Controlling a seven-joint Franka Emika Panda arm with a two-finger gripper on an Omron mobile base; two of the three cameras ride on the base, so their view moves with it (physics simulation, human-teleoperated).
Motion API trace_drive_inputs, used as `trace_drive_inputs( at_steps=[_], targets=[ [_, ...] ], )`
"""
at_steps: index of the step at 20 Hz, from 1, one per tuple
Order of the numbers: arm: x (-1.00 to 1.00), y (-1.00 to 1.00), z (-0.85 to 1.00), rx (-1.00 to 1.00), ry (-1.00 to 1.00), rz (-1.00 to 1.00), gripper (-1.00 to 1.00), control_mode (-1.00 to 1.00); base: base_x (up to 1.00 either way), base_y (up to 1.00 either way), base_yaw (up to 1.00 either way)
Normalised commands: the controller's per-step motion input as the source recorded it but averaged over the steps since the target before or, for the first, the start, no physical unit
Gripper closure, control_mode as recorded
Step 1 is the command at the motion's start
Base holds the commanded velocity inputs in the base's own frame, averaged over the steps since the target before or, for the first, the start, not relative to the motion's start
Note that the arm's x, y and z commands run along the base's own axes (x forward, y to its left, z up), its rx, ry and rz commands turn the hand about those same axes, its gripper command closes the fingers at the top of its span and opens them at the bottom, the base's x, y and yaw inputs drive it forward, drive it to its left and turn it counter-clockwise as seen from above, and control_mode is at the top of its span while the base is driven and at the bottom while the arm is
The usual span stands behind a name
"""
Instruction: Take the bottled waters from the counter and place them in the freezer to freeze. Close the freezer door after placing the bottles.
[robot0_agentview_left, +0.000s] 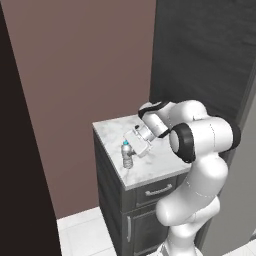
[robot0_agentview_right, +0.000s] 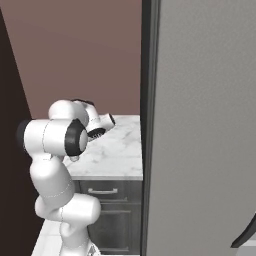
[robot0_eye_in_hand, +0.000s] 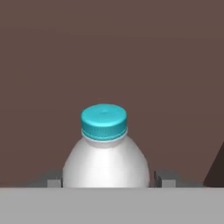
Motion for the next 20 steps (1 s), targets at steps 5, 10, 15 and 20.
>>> trace_drive_inputs(
  at_steps=[5,10,15,20],
  targets=[
    [-0.04,0.0,0.0,0.0,-0.01,0.0,1.0,-1.0,0.0,0.0,0.0],
    [-0.68,0.0,0.53,0.0,-0.2,-0.02,1.0,-1.0,0.0,0.0,0.0],
    [-1.0,0.23,0.48,0.0,-0.25,-0.07,1.0,-1.0,0.0,0.0,0.0],
    [-1.0,0.2,0.35,0.02,-0.25,-0.17,1.0,-1.0,0.0,0.0,0.0]
  ],
)
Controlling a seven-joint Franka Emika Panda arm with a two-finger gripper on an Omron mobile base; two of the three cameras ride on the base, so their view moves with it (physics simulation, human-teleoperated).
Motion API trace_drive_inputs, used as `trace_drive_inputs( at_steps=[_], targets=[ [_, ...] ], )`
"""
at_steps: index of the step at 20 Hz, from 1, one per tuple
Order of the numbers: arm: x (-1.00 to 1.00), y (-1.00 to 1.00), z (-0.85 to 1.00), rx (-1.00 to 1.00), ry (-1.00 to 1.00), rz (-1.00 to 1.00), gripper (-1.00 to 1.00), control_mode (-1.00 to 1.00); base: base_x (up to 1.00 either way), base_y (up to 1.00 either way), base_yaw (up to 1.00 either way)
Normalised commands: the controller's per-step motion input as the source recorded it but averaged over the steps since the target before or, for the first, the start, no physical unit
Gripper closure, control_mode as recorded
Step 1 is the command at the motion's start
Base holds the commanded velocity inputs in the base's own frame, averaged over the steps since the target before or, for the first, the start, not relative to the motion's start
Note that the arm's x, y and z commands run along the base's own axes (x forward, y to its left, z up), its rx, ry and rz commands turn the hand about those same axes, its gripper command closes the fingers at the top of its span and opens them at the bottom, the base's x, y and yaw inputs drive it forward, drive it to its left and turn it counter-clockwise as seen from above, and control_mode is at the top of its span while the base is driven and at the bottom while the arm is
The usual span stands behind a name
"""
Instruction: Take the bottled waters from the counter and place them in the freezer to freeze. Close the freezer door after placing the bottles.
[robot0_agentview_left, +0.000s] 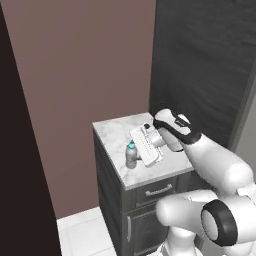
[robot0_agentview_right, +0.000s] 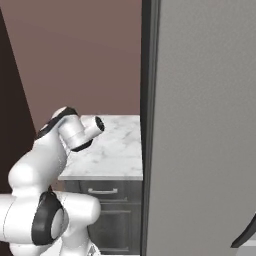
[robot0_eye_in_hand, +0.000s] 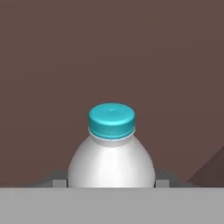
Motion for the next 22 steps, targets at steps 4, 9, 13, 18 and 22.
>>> trace_drive_inputs(
  at_steps=[4,9,13,18,22],
  targets=[
    [0.0,0.0,0.0,0.0,0.0,0.0,1.0,1.0,-1.0,0.0,-0.55],
    [0.0,0.0,0.0,0.0,0.0,0.0,1.0,1.0,-0.85,-0.11,-0.7],
    [0.0,0.0,0.0,0.0,0.0,0.0,1.0,1.0,-0.21,-0.67,-0.74],
    [0.0,0.0,0.0,0.0,0.0,0.0,1.0,1.0,0.41,-0.83,-0.44],
    [0.0,0.0,0.0,0.0,0.0,0.0,1.0,1.0,0.83,-0.52,0.0]
  ],
)
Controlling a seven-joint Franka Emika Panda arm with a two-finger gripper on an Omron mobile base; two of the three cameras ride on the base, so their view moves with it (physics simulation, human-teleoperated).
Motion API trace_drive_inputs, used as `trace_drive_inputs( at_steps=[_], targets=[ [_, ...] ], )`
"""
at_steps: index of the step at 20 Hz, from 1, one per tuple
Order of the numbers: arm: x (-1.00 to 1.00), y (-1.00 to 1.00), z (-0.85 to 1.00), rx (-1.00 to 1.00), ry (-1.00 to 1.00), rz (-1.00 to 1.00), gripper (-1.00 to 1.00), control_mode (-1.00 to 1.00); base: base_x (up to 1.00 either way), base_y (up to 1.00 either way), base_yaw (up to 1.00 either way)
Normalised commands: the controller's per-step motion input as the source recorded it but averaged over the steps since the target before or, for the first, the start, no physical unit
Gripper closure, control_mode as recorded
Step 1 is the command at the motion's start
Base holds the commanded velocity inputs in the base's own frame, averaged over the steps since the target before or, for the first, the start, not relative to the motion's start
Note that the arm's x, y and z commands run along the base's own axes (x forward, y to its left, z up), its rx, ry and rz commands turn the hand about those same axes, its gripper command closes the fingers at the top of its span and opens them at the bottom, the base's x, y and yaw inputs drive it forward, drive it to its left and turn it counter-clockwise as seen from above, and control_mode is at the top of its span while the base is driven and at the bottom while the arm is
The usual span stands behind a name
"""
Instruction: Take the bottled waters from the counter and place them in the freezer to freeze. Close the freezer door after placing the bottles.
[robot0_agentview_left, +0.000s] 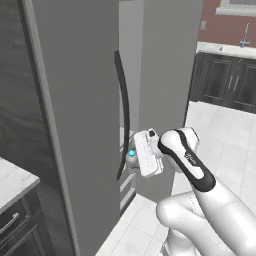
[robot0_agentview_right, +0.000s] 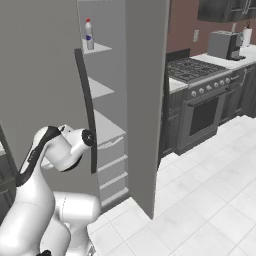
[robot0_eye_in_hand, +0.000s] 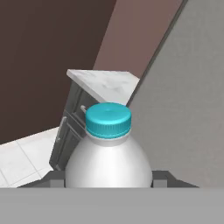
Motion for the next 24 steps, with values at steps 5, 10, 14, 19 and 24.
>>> trace_drive_inputs(
  at_steps=[5,10,14,19,24],
  targets=[
    [0.0,0.0,0.0,0.0,0.0,0.0,1.0,1.0,0.71,-0.54,0.0],
    [0.0,0.0,0.0,0.0,0.0,0.0,1.0,1.0,0.51,-0.48,0.01],
    [0.0,0.0,0.0,0.0,0.0,0.0,1.0,1.0,0.45,-0.02,0.13],
    [0.0,0.0,0.0,0.0,0.0,0.0,1.0,1.0,0.45,0.0,0.21],
    [0.0,0.0,0.0,0.0,0.0,0.0,1.0,1.0,0.79,-0.04,0.21]
  ],
)
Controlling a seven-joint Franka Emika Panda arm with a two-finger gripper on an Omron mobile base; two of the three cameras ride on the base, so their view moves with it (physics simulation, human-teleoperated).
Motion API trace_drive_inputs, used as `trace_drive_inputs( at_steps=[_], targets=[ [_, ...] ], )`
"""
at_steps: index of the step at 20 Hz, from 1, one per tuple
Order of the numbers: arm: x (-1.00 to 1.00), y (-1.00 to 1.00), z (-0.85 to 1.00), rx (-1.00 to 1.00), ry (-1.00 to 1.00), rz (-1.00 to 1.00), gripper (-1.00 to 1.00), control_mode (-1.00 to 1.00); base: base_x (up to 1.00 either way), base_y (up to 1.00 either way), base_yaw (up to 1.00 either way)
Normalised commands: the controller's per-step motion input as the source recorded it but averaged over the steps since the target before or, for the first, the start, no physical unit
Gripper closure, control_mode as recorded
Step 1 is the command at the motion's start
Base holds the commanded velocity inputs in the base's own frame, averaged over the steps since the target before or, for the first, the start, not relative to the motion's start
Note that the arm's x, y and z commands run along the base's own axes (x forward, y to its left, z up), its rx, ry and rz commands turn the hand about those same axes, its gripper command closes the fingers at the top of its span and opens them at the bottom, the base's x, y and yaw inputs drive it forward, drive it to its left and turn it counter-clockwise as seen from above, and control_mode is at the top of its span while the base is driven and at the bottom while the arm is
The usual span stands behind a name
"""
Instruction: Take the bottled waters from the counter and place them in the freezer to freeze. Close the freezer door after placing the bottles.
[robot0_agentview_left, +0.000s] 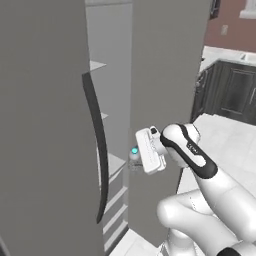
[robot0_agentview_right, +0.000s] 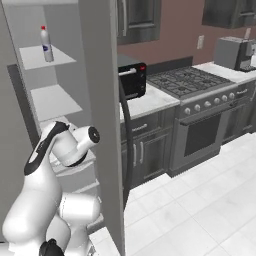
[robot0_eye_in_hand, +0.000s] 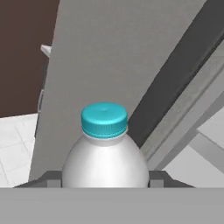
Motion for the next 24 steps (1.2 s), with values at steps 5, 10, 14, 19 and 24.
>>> trace_drive_inputs(
  at_steps=[5,10,14,19,24],
  targets=[
    [0.0,0.0,0.0,0.0,0.0,0.0,1.0,1.0,1.0,0.0,0.18],
    [0.0,0.0,0.0,0.0,0.0,0.0,1.0,1.0,0.47,0.0,0.17],
    [0.0,0.0,0.0,0.0,0.0,0.0,1.0,1.0,0.22,0.1,0.22],
    [0.0,0.0,0.0,0.0,0.0,0.0,1.0,1.0,0.06,0.11,0.12],
    [0.0,0.0,0.0,0.0,0.0,0.0,1.0,1.0,0.07,0.05,0.0]
  ],
)
